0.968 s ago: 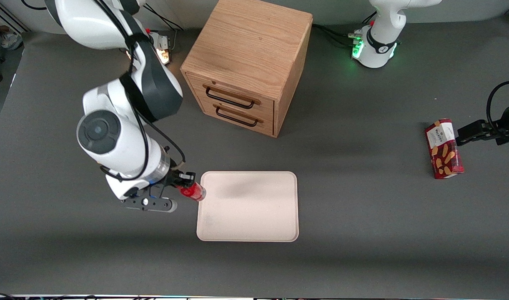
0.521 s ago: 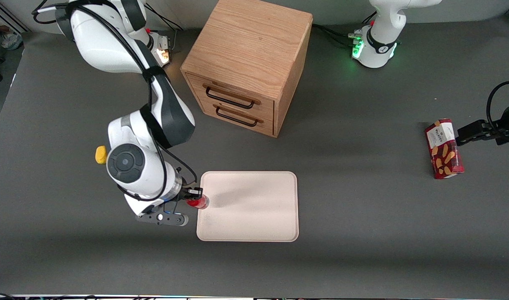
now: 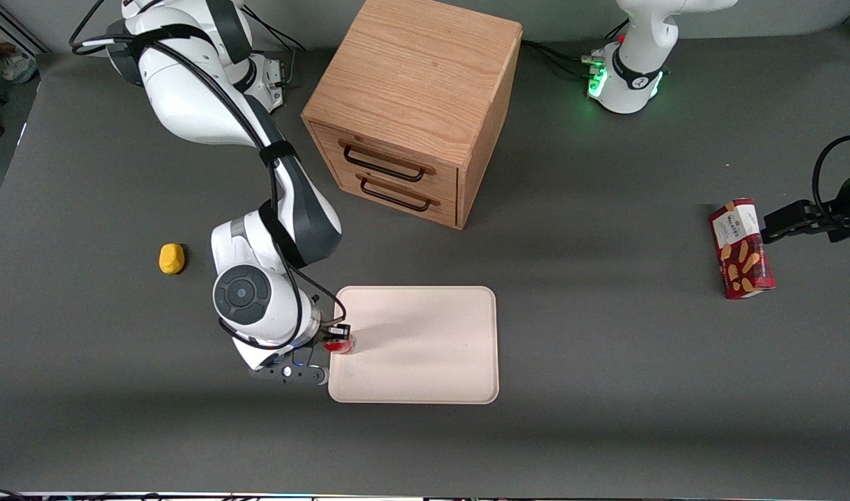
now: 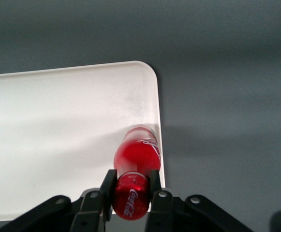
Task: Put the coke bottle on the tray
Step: 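Lower the held bottle onto the white tray's edge, then open the right gripper and raise it away from the tray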
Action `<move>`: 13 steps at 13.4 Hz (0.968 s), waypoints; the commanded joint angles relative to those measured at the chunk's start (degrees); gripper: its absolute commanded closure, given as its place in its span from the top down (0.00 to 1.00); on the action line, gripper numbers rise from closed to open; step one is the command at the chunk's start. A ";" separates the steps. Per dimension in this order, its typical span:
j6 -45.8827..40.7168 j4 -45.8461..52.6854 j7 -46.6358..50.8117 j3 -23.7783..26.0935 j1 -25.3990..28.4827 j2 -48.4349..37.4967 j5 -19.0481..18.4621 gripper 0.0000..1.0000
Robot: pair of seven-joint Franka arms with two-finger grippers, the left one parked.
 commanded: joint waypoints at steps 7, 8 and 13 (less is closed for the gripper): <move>1.66 -1.41 0.12 0.24 0.36 -0.29 0.14 0.60; 1.66 -1.41 0.21 0.24 0.36 -0.37 0.14 0.76; -0.78 -1.41 0.03 0.15 0.28 -3.52 -0.38 1.00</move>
